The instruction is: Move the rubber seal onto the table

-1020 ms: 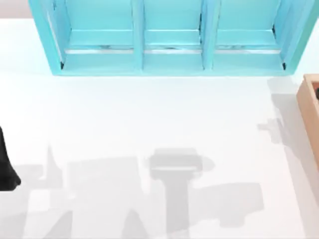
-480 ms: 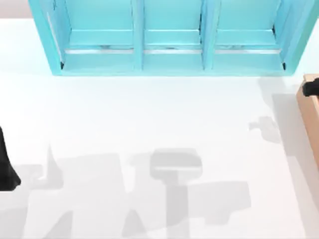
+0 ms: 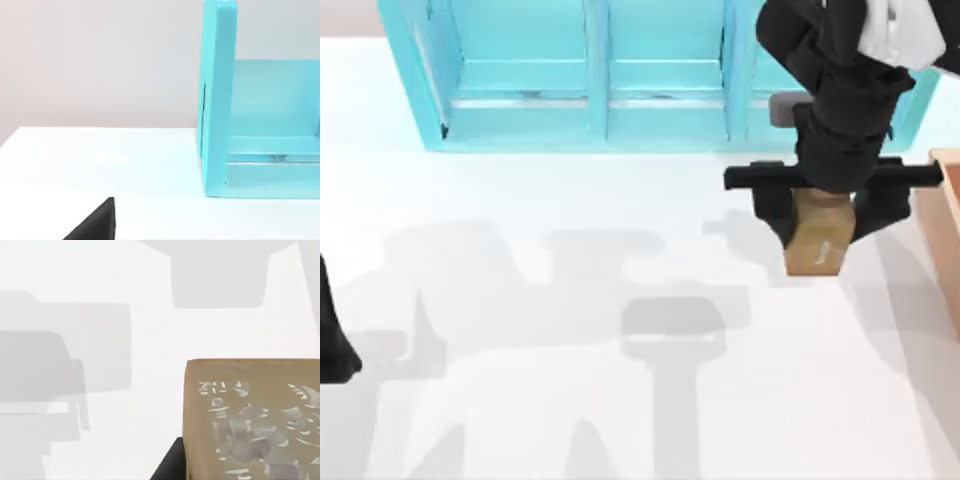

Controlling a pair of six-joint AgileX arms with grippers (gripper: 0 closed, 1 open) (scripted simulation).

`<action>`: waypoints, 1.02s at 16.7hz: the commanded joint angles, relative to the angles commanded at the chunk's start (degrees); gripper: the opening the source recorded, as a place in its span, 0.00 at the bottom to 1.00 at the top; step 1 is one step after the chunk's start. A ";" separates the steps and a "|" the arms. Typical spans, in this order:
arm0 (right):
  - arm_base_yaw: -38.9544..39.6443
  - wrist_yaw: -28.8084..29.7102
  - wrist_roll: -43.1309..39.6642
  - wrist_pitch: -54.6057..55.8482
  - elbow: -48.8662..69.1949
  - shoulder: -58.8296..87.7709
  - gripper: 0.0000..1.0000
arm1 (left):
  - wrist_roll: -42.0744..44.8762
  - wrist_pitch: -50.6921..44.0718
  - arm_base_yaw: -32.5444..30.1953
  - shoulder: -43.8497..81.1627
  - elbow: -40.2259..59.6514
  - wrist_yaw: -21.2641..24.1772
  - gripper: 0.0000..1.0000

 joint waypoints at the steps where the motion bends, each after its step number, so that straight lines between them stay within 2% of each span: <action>1: 1.66 0.00 1.76 1.20 1.67 2.57 0.00 | 0.00 0.00 0.00 0.00 0.00 0.00 1.00; 4: 4.73 0.01 5.03 3.57 4.65 6.70 0.00 | 0.00 0.00 0.00 0.00 0.00 0.00 1.00; 9: 4.65 -0.10 5.23 3.79 4.36 6.83 0.00 | 0.00 0.00 0.00 0.00 0.00 0.00 1.00; 17: 4.97 0.03 5.31 12.64 -1.89 9.16 0.00 | 0.00 0.00 0.00 0.00 0.00 0.00 1.00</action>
